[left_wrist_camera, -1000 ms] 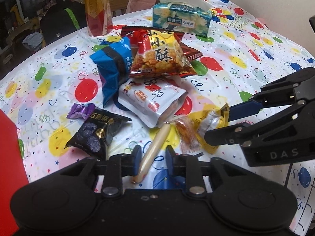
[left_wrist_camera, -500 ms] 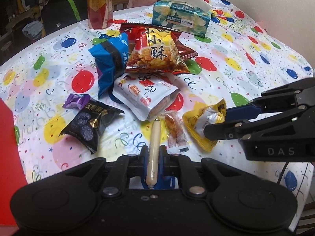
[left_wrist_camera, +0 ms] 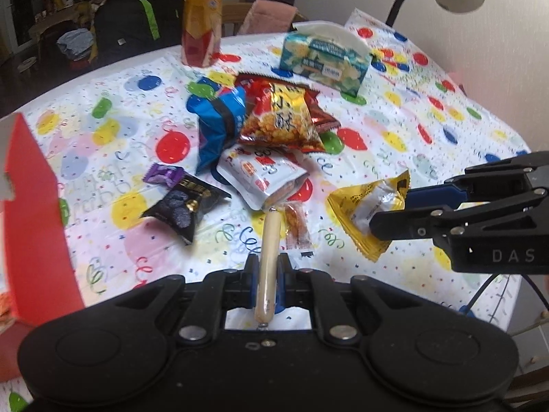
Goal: Organize snacks
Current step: 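Carry the sausage with the left tool while the right tool carries the yellow snack into the box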
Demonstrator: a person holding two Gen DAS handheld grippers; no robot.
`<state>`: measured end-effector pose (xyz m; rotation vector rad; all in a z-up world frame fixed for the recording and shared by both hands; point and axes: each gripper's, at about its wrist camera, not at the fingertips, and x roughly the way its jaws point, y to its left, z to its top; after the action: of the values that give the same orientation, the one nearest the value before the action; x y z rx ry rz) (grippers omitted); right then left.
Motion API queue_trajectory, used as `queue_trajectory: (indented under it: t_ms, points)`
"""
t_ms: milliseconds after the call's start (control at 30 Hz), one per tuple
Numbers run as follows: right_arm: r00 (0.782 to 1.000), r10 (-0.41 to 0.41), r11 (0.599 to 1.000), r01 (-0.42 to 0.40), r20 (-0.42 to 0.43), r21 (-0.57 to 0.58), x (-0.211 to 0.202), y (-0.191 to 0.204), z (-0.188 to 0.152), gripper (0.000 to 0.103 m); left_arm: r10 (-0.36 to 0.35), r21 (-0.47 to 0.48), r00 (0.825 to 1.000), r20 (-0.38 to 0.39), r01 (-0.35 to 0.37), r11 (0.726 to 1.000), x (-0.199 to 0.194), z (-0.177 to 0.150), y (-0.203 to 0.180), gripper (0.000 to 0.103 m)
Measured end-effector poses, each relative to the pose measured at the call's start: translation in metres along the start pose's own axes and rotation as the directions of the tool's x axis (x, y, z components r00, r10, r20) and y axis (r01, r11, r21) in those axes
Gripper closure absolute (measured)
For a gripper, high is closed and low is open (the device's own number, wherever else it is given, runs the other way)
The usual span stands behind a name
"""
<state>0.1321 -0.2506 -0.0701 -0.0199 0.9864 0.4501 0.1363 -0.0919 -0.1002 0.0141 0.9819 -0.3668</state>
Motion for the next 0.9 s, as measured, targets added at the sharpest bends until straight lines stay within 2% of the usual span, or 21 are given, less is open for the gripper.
queue_trajectory:
  t_ms: [433,900]
  points:
    - [0.997,0.076,0.994,-0.073,0.031,-0.083,-0.019,0.062,0.026,0.073,0.059,-0.105,0.995,0.086,-0.05,0.993,-0.066,-0.008,0.037,0.095]
    - [0.985,0.169,0.962,-0.156,0.04,-0.225,-0.004,0.16,0.058,0.073,0.179,-0.211,0.971,0.158,-0.144,0.967,-0.126,-0.021,0.107,0.095]
